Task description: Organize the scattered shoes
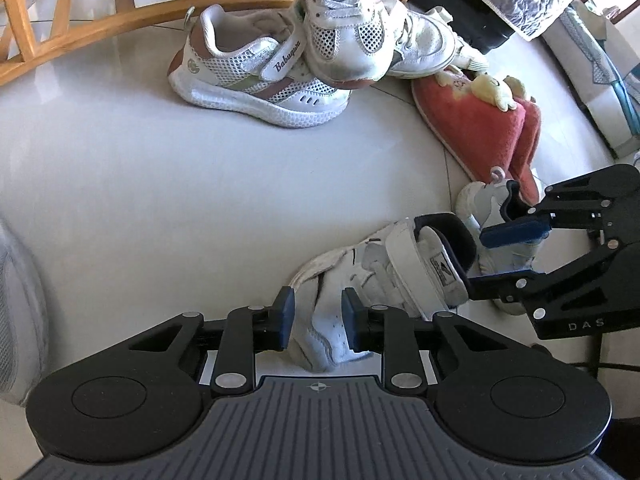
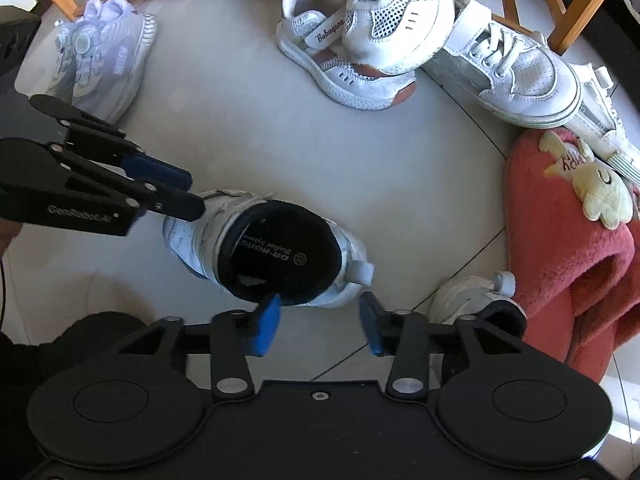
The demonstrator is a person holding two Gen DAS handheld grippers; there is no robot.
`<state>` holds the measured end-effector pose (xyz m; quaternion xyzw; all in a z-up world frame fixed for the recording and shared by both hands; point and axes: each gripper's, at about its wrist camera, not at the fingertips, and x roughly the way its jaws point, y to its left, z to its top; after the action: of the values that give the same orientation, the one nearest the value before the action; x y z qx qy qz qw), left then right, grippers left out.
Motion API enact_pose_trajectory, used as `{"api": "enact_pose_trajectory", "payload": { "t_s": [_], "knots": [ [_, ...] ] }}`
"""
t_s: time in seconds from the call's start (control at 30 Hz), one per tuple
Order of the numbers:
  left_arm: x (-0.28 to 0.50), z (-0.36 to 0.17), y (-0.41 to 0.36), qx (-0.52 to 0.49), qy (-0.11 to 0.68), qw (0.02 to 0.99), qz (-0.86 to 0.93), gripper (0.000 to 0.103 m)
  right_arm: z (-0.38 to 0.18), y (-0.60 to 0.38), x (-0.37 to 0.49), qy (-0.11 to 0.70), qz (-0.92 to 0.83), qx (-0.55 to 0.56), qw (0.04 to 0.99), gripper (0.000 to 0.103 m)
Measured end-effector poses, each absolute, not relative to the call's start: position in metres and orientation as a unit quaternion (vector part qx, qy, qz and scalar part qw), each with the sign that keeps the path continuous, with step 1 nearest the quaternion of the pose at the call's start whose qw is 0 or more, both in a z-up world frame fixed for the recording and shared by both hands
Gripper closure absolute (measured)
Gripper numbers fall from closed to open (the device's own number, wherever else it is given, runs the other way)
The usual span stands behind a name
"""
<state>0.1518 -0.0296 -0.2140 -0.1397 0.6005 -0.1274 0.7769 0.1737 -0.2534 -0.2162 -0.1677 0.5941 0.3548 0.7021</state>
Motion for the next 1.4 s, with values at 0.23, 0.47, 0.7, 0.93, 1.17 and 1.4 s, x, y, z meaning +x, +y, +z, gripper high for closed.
{"api": "enact_pose_trajectory", "payload": {
  "t_s": [0.23,0.47,0.7,0.93,1.17,1.4],
  "knots": [
    [0.13,-0.204,-0.023,-0.141,0.614,0.766,-0.127,0.077,-0.207,-0.253,0.164,0.55,0.419,-0.202,0.693,0.025],
    [0.112,-0.209,-0.032,-0.147,0.635,0.743,-0.15,0.076,-0.211,-0.243,0.153,0.503,0.47,-0.262,0.676,0.023],
    [0.113,-0.225,-0.043,-0.155,0.642,0.736,-0.15,0.076,-0.217,-0.236,0.16,0.489,0.477,-0.266,0.68,0.021],
    [0.119,-0.229,-0.043,-0.155,0.637,0.742,-0.139,0.077,-0.227,-0.232,0.162,0.491,0.479,-0.27,0.675,0.021],
    [0.127,-0.228,-0.038,-0.156,0.63,0.75,-0.129,0.077,-0.226,-0.233,0.164,0.501,0.48,-0.248,0.677,0.021],
    [0.147,-0.227,-0.036,-0.142,0.614,0.768,-0.114,0.077,-0.229,-0.234,0.158,0.526,0.473,-0.225,0.671,0.021]
  ]
}}
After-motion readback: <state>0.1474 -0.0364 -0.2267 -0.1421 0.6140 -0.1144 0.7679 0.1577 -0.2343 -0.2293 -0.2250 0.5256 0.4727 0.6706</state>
